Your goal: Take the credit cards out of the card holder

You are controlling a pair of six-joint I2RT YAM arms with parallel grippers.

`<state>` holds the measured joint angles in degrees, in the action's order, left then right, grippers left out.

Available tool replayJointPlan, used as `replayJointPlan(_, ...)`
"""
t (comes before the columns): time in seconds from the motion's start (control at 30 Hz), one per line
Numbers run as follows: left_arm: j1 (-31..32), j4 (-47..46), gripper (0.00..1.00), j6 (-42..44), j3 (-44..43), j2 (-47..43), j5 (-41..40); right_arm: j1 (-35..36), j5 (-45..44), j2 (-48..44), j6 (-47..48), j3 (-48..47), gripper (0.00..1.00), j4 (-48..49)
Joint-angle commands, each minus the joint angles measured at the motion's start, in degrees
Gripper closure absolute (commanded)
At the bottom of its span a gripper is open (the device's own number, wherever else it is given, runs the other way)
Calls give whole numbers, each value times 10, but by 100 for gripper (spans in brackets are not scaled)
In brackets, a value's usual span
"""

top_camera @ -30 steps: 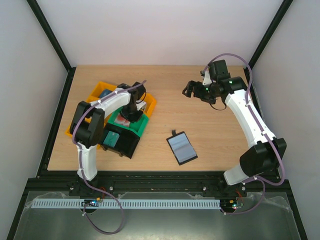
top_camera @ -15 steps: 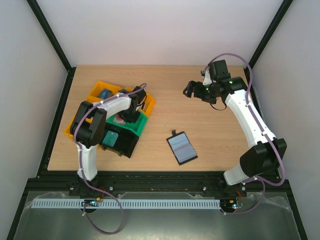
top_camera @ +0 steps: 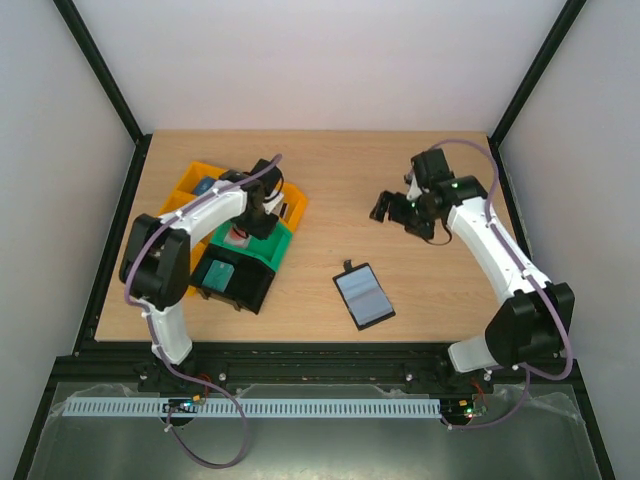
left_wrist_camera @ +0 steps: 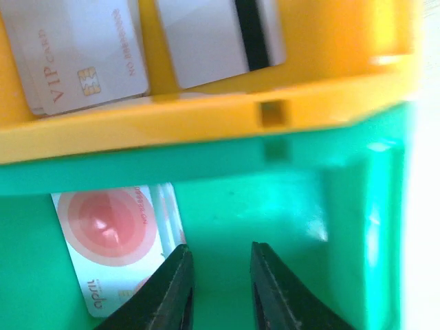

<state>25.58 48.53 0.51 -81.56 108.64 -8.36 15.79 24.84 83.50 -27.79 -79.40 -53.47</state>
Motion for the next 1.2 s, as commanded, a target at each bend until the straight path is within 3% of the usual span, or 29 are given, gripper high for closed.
replayJointPlan(0.0,-6,39,69,60,-6,-73,117,25,-33,-45,-64,106,0,-2)
replayJointPlan(0.17,-6,66,46,89,-15,-113,199,97,-68,-68,-96,240,2,39)
replayJointPlan(0.33,-5,56,16,88,-16,-132,235,140,-91,-79,-131,363,3,153)
replayJointPlan(0.47,-4,26,4,77,13,-137,282,163,-156,-83,-131,428,3,223)
replayJointPlan(0.73,68,-3,3,40,37,-132,297,190,-179,-28,-143,479,9,359)
replayJointPlan(0.9,123,-50,5,17,69,-108,311,197,-134,61,-74,396,17,398)
replayJointPlan(1.07,126,-66,9,0,68,-54,301,203,-40,143,-27,312,31,427)
replayJointPlan(1.17,126,-79,12,-5,76,-38,307,203,-12,146,-26,284,32,427)
